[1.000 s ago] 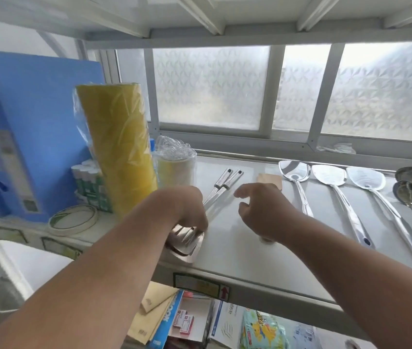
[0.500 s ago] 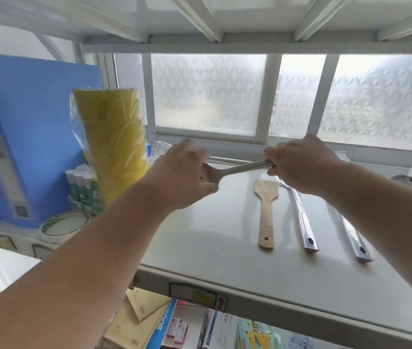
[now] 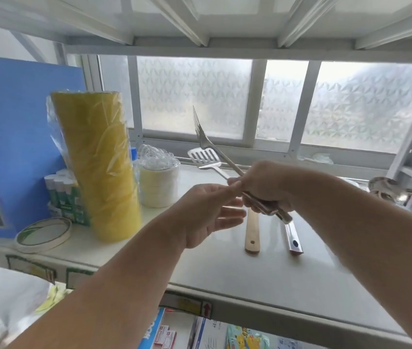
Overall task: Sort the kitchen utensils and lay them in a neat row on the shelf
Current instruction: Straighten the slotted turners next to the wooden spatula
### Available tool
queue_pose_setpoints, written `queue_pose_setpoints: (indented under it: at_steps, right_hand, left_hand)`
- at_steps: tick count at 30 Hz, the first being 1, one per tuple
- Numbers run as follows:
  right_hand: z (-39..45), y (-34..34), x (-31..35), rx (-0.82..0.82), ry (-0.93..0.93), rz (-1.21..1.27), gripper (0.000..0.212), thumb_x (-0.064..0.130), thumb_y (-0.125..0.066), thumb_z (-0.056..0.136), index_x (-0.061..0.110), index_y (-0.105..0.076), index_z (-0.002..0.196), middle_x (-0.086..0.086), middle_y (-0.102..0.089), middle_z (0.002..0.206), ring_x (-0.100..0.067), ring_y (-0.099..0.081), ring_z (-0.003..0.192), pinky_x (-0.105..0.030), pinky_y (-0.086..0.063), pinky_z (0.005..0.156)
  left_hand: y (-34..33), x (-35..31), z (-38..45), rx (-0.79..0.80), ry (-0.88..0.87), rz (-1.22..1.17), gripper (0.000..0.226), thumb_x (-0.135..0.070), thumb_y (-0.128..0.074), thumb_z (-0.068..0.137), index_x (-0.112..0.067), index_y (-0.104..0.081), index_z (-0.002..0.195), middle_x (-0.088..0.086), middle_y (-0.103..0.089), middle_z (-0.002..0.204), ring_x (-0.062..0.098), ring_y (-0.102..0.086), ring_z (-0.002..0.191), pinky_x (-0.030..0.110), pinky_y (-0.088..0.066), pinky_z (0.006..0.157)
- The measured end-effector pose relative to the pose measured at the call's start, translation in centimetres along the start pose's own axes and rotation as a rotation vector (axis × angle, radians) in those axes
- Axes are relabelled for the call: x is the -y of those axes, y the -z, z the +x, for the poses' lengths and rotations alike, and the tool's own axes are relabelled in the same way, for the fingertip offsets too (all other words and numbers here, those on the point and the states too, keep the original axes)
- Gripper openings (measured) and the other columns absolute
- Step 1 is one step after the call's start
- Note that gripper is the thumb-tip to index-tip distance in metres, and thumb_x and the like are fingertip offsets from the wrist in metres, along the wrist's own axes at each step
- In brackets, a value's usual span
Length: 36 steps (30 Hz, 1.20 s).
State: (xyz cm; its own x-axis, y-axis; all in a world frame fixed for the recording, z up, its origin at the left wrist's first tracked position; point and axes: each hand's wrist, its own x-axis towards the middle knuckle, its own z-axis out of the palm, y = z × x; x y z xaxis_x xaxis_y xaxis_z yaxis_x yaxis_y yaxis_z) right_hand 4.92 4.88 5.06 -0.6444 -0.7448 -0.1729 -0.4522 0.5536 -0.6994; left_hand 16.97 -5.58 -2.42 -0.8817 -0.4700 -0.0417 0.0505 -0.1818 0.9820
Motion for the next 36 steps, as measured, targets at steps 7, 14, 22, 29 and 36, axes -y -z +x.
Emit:
queue_pose_setpoints:
  at_steps: [7, 14, 22, 29, 36]
  right_hand:
    - [4.4, -8.3, 0.6, 0.053, -0.18, 0.501, 0.019, 0.017, -0.055, 0.101, 0.004, -0.064, 0.09, -0.014, -0.055, 0.068, -0.022, -0.05, 0.048, -0.032, -0.045, 0.051]
    - [4.1, -10.8, 0.7, 0.091, -0.126, 0.683, 0.011, -0.001, -0.05, 0.094, 0.001, -0.06, 0.095, -0.017, -0.058, 0.074, -0.029, -0.062, 0.06, -0.042, -0.051, 0.07]
    - [2.6, -9.5, 0.4, -0.126, -0.029, 0.162, 0.009, 0.002, -0.054, 0.092, 0.008, -0.058, 0.087, -0.003, -0.066, 0.092, -0.019, -0.057, 0.067, -0.022, -0.05, 0.063]
    - [2.5, -10.0, 0.6, -0.148, 0.011, -0.217, 0.019, 0.012, -0.056, 0.084, 0.003, -0.062, 0.099, -0.014, -0.067, 0.106, -0.03, -0.063, 0.096, -0.027, -0.044, 0.06]
    - [0.5, -11.4, -0.8, -0.181, 0.186, -0.378, 0.028, 0.028, -0.049, 0.096, 0.006, -0.058, 0.11, -0.017, -0.056, 0.122, -0.03, -0.046, 0.123, -0.034, -0.04, 0.099]
  left_hand:
    - [4.8, 0.3, -2.5, -0.032, 0.118, -0.007, 0.048, -0.017, -0.077, 0.098, 0.007, -0.062, 0.137, 0.025, -0.077, 0.118, 0.033, -0.078, 0.098, 0.037, -0.067, 0.085]
    - [6.8, 0.7, -2.1, -0.289, 0.133, 0.09, 0.051, 0.007, -0.082, 0.086, 0.003, -0.057, 0.131, 0.029, -0.075, 0.113, 0.034, -0.078, 0.087, 0.038, -0.069, 0.074]
    - [6.2, 1.4, -1.7, -0.497, -0.046, 0.941, 0.018, -0.017, -0.067, 0.086, -0.022, -0.083, 0.094, -0.003, -0.076, 0.09, 0.017, -0.072, 0.089, 0.027, -0.061, 0.08]
    - [6.1, 2.2, -1.7, -0.506, -0.111, 1.254, 0.01, -0.024, -0.069, 0.082, -0.02, -0.077, 0.079, 0.004, -0.066, 0.096, 0.018, -0.063, 0.086, 0.021, -0.041, 0.065]
    - [7.6, 2.5, -2.1, -0.518, -0.162, 1.338, 0.02, -0.026, -0.07, 0.078, -0.008, -0.074, 0.071, 0.009, -0.071, 0.07, 0.025, -0.066, 0.077, 0.03, -0.053, 0.064]
